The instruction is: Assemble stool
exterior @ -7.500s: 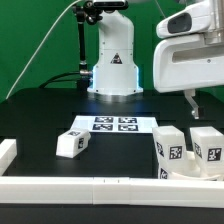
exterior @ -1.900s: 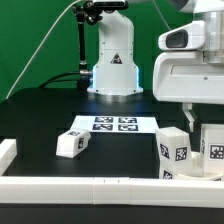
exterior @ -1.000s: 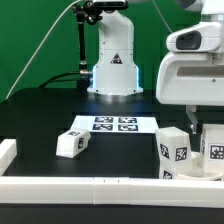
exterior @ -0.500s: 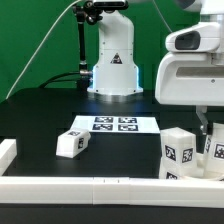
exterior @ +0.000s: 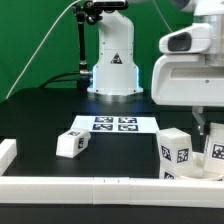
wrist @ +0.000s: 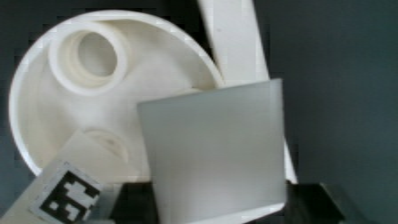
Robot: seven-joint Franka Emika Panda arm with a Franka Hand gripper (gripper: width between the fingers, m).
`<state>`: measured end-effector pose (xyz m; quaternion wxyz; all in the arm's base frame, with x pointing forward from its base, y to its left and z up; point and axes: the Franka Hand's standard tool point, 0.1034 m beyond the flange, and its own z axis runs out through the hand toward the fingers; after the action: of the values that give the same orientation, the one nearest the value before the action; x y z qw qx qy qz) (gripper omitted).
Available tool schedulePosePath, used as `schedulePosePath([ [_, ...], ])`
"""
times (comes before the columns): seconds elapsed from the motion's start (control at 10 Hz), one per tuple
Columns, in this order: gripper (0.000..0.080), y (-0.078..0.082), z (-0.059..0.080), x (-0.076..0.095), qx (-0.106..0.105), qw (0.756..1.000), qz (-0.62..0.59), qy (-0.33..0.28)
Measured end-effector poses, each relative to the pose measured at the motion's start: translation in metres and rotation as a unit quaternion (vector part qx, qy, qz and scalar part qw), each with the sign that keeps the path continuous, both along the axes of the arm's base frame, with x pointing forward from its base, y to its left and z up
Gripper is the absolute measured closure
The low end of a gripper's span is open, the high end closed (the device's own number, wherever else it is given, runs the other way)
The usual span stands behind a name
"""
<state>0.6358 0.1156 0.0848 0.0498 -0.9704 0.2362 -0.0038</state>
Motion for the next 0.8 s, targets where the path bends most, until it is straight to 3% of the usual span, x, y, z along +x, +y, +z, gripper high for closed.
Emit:
schedulePosePath([
  [0.4, 0.0462, 0.0006, 0.0003, -0.0021, 0.021, 0.973, -0.231, -0.006],
  [0.7, 0.0462, 0.0014, 0.0008, -0.002, 0.028, 0.95, -0.312, 0.007],
  [0.8, 0.0411, 0.0022, 0.0003, -0.0022, 0.029, 0.948, -0.317, 0.007],
])
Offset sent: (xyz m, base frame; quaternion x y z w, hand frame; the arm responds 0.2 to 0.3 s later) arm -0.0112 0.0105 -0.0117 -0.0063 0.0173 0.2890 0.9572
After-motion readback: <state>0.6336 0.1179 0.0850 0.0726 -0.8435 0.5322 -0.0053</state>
